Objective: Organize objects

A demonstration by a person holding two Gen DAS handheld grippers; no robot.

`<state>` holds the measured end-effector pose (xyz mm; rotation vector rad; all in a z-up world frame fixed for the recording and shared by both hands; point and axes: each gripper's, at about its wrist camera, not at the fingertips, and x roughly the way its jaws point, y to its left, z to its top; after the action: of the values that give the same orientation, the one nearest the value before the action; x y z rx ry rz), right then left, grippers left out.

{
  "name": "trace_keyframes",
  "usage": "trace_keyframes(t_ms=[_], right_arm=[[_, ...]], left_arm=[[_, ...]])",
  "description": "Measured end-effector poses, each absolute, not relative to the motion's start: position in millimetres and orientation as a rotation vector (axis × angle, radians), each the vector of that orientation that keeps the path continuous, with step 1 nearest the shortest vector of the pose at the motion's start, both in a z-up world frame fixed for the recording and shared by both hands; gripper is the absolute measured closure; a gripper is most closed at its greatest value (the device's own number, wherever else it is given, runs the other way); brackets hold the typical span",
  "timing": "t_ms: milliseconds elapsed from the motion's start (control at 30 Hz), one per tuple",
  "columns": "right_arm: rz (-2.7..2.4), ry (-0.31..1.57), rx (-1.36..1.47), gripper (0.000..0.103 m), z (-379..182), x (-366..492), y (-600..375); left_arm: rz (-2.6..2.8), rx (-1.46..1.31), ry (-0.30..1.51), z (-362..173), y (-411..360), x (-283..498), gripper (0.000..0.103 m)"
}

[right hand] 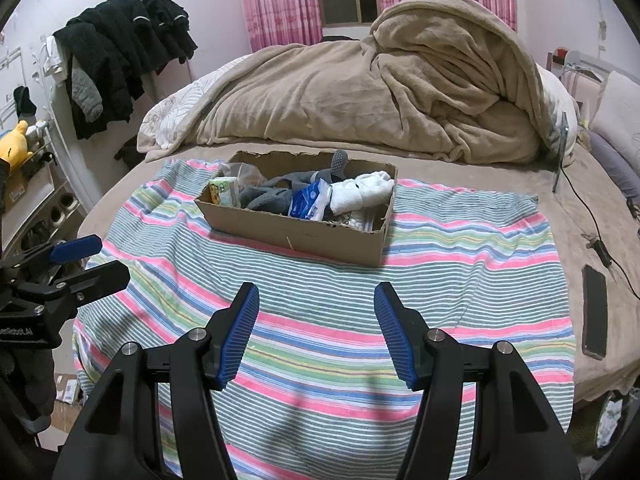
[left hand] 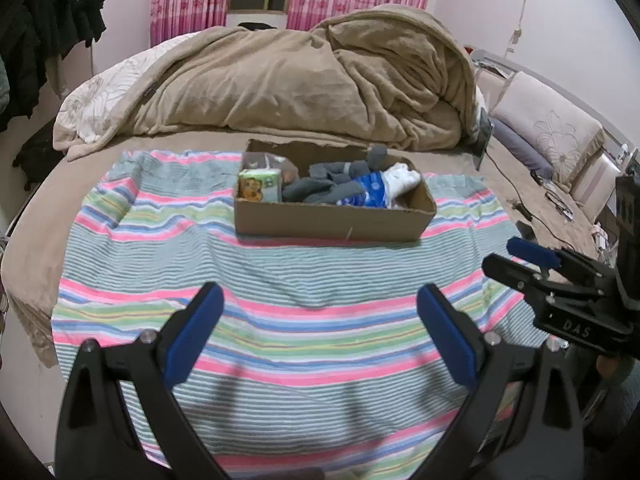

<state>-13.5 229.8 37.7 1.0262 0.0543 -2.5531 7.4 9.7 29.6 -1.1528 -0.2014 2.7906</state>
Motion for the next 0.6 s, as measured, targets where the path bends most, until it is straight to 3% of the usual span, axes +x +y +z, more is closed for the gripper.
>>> trace_keyframes(t_ms=[600], right_arm=[[-2.536,0.059,1.040,0.040,31.0,-22.9,222.3]], left_arm=[[2.757,-1.162,-0.182,23.6,17.0,-3.0,0.005]])
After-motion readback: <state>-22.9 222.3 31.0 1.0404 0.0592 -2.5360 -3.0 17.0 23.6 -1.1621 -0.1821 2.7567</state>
